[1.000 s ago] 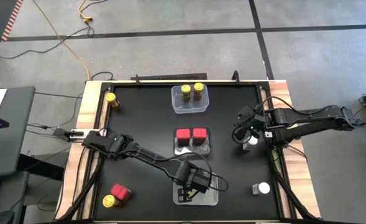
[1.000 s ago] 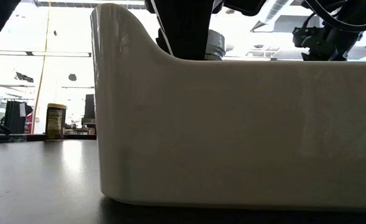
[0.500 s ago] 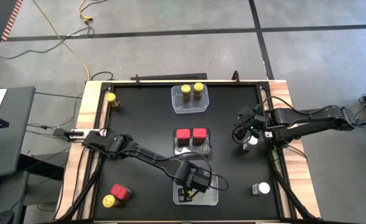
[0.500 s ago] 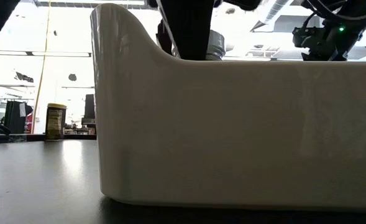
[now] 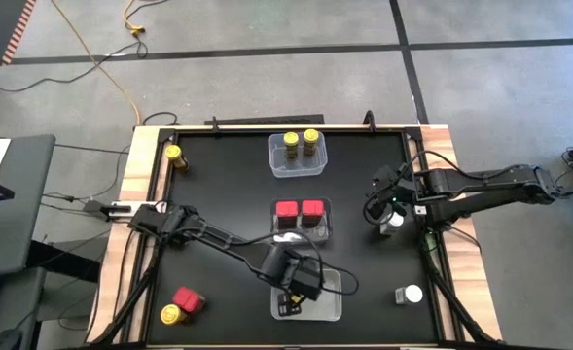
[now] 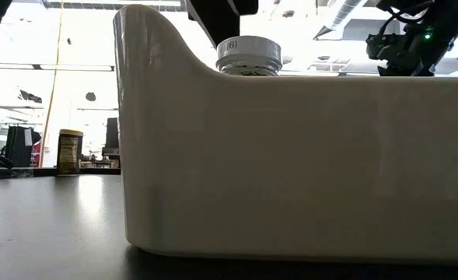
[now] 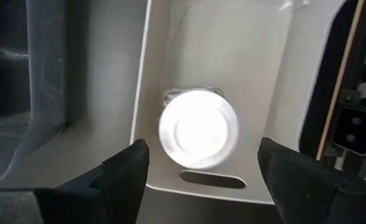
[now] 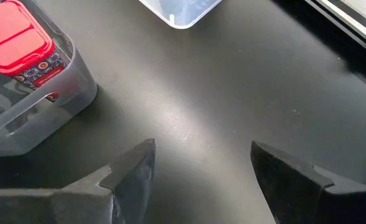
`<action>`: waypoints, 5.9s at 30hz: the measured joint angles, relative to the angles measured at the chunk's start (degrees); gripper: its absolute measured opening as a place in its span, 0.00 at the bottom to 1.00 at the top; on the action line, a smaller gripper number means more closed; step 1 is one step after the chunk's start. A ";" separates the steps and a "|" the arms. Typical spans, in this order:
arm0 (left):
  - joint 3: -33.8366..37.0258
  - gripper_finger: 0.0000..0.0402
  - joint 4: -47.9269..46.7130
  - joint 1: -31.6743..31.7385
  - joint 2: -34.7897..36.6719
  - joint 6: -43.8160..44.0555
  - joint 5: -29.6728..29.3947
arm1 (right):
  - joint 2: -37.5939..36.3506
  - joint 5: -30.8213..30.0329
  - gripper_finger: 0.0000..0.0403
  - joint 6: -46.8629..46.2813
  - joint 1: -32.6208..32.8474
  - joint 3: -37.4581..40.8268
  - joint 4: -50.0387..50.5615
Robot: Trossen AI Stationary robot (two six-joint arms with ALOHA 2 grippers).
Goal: Sort spices by type
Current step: Put the top left white seasoning bottle into the gray bin, then put the red seasoning can into the black bin
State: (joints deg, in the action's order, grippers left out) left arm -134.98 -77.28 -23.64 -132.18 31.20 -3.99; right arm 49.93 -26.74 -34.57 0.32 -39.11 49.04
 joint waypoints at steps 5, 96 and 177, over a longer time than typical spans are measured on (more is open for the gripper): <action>-0.02 0.72 -0.08 -0.92 0.53 1.28 -2.34 | -0.01 0.00 0.72 -0.01 0.00 0.00 0.02; 77.18 0.70 17.86 -3.56 73.85 10.99 -17.34 | 9.81 4.31 0.72 -17.03 0.04 0.02 -9.10; 63.93 0.62 15.15 -25.55 38.38 -0.42 9.84 | 2.21 4.35 0.72 -3.96 2.29 0.00 -8.76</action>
State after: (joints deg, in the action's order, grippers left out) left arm -71.05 -62.13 -49.19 -93.80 30.78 5.85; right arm 52.14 -22.39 -38.52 2.61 -39.11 40.27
